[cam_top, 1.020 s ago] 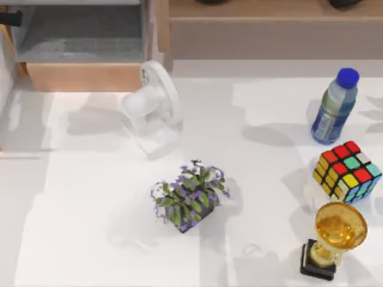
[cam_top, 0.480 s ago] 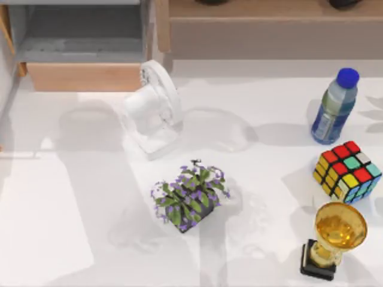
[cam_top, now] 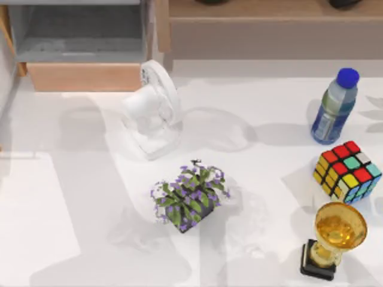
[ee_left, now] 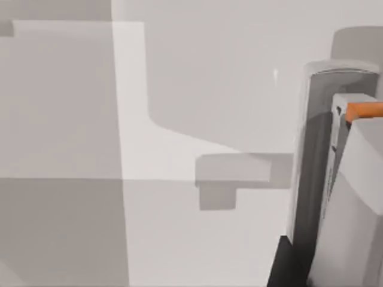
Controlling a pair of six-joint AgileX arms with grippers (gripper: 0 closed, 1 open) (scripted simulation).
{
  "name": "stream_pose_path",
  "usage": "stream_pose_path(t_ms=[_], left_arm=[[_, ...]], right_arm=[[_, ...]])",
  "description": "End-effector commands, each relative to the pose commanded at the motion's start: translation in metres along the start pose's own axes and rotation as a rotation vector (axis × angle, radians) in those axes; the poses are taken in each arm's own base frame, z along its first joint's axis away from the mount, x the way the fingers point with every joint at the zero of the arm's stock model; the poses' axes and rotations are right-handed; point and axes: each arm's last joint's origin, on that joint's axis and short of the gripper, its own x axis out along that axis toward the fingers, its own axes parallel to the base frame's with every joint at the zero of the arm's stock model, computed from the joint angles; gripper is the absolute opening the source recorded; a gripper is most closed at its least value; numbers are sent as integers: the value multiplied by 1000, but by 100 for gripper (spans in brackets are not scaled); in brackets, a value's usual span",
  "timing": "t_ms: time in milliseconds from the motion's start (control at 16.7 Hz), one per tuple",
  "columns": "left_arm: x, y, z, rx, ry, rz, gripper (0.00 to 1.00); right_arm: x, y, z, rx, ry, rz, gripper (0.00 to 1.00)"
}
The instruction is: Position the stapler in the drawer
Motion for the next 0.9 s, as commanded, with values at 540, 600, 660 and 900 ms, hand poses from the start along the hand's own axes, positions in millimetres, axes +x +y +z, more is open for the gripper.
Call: stream_pose_path(t_ms=[540, 600, 660, 900], left_arm=[[8, -1, 0, 1, -2, 0, 0], [8, -1, 0, 1, -2, 0, 0], [8, -1, 0, 1, -2, 0, 0], [8, -1, 0, 1, -2, 0, 23]], right_arm=[[0, 0, 0, 0, 0, 0, 100], [0, 0, 0, 0, 0, 0, 100], [0, 0, 0, 0, 0, 0, 100], [0, 0, 0, 0, 0, 0, 100]])
